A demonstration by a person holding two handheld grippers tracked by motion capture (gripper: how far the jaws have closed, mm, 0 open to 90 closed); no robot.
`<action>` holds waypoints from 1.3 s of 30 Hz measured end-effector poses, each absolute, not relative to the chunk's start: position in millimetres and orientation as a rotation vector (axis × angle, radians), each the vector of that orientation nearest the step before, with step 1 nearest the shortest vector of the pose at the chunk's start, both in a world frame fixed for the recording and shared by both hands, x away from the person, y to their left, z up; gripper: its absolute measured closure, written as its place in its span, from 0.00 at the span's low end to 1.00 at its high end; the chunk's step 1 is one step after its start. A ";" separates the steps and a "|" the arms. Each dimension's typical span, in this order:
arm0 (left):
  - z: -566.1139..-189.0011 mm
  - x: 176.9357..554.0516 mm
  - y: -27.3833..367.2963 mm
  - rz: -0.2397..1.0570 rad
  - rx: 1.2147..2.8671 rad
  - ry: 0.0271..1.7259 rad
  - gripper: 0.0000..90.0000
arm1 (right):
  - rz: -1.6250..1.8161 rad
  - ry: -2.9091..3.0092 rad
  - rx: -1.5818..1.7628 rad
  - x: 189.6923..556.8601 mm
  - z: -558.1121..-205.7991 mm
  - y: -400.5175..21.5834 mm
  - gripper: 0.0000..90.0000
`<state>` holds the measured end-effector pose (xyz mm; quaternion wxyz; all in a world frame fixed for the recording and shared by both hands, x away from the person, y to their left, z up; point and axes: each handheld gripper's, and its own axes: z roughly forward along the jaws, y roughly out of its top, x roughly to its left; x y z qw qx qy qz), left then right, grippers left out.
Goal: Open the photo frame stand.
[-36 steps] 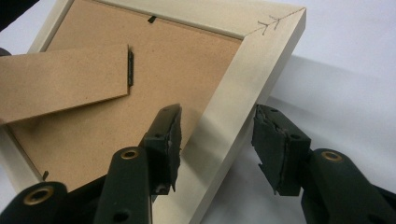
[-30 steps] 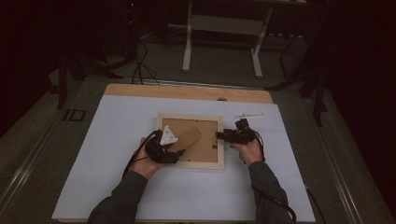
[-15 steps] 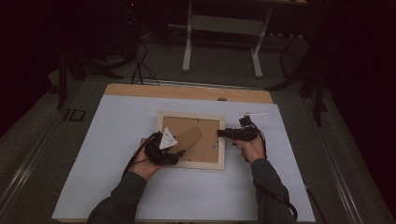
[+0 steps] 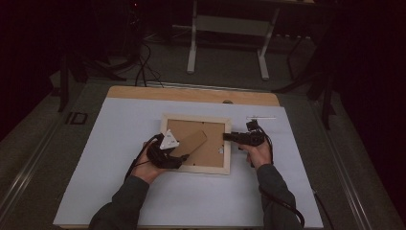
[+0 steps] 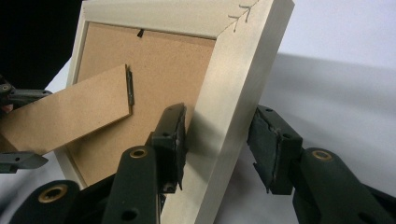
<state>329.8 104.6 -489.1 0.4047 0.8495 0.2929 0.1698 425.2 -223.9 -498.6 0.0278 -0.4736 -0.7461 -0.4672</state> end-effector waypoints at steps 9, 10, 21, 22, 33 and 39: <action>-489.4 337.9 109.6 0.298 2.085 0.811 0.38 | -1.458 -2.318 -1.457 423.3 -495.6 -222.4 0.63; -488.8 339.3 111.2 0.274 2.065 0.823 0.39 | -1.458 -2.319 -1.456 423.2 -495.4 -222.3 0.63; -486.9 355.1 129.0 0.019 1.954 0.961 0.53 | -1.461 -2.351 -1.446 421.5 -491.5 -220.8 0.63; -487.0 355.2 128.3 0.009 1.964 0.953 0.53 | -1.461 -2.355 -1.444 421.4 -491.2 -220.7 0.63; -485.0 353.5 118.9 -0.006 2.058 0.916 0.59 | -1.465 -2.363 -1.439 419.9 -490.0 -221.0 0.63; -484.2 352.9 119.1 -0.014 2.075 0.917 0.63 | -1.469 -2.379 -1.433 419.0 -486.7 -219.9 0.64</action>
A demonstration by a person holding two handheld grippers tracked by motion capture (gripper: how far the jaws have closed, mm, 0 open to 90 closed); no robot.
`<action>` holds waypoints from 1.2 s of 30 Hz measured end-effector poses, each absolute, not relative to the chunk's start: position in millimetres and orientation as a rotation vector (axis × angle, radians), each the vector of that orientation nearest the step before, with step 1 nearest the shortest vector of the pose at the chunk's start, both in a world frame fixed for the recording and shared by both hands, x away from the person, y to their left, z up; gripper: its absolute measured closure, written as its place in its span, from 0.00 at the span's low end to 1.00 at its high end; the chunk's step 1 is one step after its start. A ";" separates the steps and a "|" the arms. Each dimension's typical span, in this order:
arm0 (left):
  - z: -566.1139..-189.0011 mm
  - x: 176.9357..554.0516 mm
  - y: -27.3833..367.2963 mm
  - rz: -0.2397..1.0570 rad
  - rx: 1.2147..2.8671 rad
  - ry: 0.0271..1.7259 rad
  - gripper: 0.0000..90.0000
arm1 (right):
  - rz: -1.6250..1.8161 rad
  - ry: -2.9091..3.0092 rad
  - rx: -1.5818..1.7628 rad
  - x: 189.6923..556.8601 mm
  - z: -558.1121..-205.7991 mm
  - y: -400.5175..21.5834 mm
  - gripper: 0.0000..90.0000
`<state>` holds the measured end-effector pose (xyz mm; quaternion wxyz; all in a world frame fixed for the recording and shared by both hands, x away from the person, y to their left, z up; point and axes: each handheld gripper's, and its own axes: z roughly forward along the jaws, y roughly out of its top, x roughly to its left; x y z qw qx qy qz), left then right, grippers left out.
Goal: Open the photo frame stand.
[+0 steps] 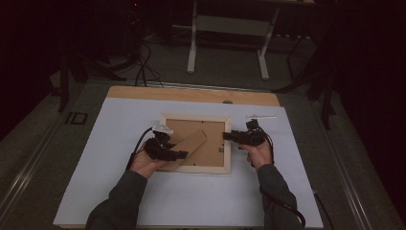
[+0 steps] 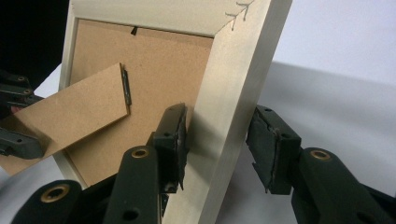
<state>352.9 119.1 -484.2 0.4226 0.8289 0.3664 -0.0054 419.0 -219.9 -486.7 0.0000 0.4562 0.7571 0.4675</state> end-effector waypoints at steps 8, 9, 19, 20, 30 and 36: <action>-481.6 352.0 116.8 0.007 2.080 0.910 0.67 | 1.453 2.360 1.402 415.7 -478.9 -220.0 0.65; -481.0 352.3 116.5 0.008 2.081 0.909 0.68 | 1.451 2.356 1.397 415.5 -478.1 -220.3 0.65; -474.5 353.7 111.7 0.062 2.087 0.898 0.71 | 1.466 2.307 1.346 411.2 -466.7 -224.4 0.66; -473.7 353.6 111.2 0.071 2.091 0.897 0.71 | 1.471 2.303 1.341 410.8 -465.6 -225.0 0.67; -467.6 357.0 109.3 0.129 2.103 0.891 0.75 | 1.499 2.256 1.287 407.2 -453.5 -227.1 0.69; -466.1 359.1 107.1 0.181 2.112 0.915 0.76 | 1.506 2.231 1.251 404.6 -444.5 -225.3 0.69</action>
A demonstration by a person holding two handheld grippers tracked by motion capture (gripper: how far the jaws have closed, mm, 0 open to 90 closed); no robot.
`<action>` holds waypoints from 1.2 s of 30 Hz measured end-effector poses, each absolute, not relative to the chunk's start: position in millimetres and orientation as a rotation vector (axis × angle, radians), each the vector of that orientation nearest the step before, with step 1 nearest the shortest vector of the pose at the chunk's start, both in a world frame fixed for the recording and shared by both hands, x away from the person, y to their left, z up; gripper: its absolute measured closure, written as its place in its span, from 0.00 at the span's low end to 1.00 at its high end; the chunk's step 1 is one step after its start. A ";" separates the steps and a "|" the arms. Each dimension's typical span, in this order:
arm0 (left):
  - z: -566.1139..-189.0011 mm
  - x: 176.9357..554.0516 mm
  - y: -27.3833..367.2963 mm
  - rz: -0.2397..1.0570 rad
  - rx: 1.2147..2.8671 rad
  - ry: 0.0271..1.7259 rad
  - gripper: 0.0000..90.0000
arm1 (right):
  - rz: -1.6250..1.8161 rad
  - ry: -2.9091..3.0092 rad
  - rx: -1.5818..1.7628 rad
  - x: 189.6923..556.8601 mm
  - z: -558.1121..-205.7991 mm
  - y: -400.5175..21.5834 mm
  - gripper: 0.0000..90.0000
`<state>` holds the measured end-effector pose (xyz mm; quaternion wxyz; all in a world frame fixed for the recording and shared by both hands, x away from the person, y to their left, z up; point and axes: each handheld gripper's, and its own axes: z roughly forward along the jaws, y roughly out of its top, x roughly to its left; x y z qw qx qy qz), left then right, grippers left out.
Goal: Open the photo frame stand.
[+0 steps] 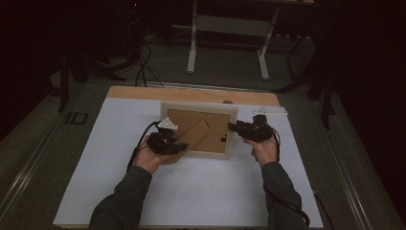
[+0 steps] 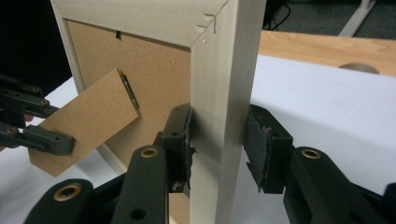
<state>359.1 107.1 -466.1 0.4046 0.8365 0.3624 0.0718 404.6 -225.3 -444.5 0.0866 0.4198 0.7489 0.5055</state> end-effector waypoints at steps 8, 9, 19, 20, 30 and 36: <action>-465.6 360.7 104.3 0.214 2.115 0.932 0.77 | 1.492 2.217 1.221 403.2 -440.1 -223.0 0.69; -465.6 360.7 104.3 0.214 2.115 0.932 0.77 | 1.492 2.217 1.221 403.2 -440.1 -223.0 0.69; -465.5 362.4 102.0 0.272 2.097 0.978 0.80 | 1.488 2.202 1.194 403.0 -433.7 -215.1 0.66; -465.5 362.4 101.8 0.276 2.095 0.980 0.81 | 1.487 2.202 1.195 403.1 -433.4 -214.1 0.66; -465.1 362.9 101.4 0.298 2.071 1.002 0.81 | 1.501 2.195 1.180 403.7 -433.5 -208.1 0.65; -463.7 361.4 100.8 0.301 2.070 0.992 0.81 | 1.525 2.196 1.154 401.8 -432.1 -207.3 0.65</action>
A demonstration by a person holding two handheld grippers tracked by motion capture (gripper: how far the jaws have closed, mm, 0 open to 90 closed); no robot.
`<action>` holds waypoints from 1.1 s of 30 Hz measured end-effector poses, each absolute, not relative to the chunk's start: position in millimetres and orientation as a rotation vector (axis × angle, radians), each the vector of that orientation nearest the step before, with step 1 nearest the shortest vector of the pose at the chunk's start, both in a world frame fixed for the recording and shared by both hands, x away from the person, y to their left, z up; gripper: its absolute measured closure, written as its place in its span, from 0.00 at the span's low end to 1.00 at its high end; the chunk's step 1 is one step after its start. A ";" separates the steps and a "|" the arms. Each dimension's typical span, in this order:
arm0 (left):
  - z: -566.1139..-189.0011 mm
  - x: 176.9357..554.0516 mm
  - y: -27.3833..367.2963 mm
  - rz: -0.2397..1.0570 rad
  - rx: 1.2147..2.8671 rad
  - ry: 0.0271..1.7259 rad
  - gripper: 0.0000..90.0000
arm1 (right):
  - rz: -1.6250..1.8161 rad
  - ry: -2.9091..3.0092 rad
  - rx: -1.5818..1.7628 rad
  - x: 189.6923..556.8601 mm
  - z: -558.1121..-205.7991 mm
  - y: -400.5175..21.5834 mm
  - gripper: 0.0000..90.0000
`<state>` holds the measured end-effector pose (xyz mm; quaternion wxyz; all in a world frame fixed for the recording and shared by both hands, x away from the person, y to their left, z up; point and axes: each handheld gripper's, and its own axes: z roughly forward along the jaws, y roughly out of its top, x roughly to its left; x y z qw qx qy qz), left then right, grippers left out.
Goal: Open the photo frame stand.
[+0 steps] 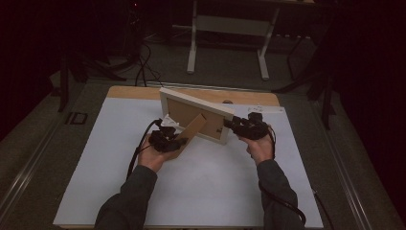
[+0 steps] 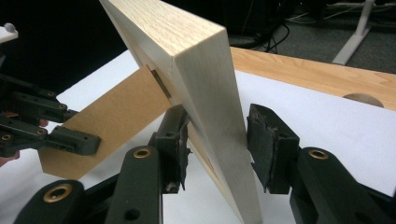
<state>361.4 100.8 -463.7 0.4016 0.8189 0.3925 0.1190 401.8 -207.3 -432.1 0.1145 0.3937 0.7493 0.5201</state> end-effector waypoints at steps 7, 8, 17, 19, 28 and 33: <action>-463.5 358.6 98.2 0.312 2.067 0.990 0.82 | 1.531 2.182 1.148 401.6 -428.8 -206.2 0.65; -463.7 358.0 97.1 0.311 2.064 0.994 0.82 | 1.526 2.182 1.150 401.9 -428.3 -205.8 0.64; -464.6 357.1 96.8 0.299 2.063 1.000 0.82 | 1.532 2.180 1.135 400.8 -428.8 -205.7 0.64; -465.5 356.5 96.9 0.296 2.058 1.004 0.82 | 1.532 2.179 1.133 400.4 -429.1 -205.8 0.64; -467.2 354.5 96.4 0.303 2.067 1.001 0.82 | 1.528 2.196 1.102 397.9 -428.4 -205.5 0.64; -468.2 354.2 94.6 0.305 2.066 1.006 0.82 | 1.525 2.193 1.099 397.4 -428.3 -205.7 0.64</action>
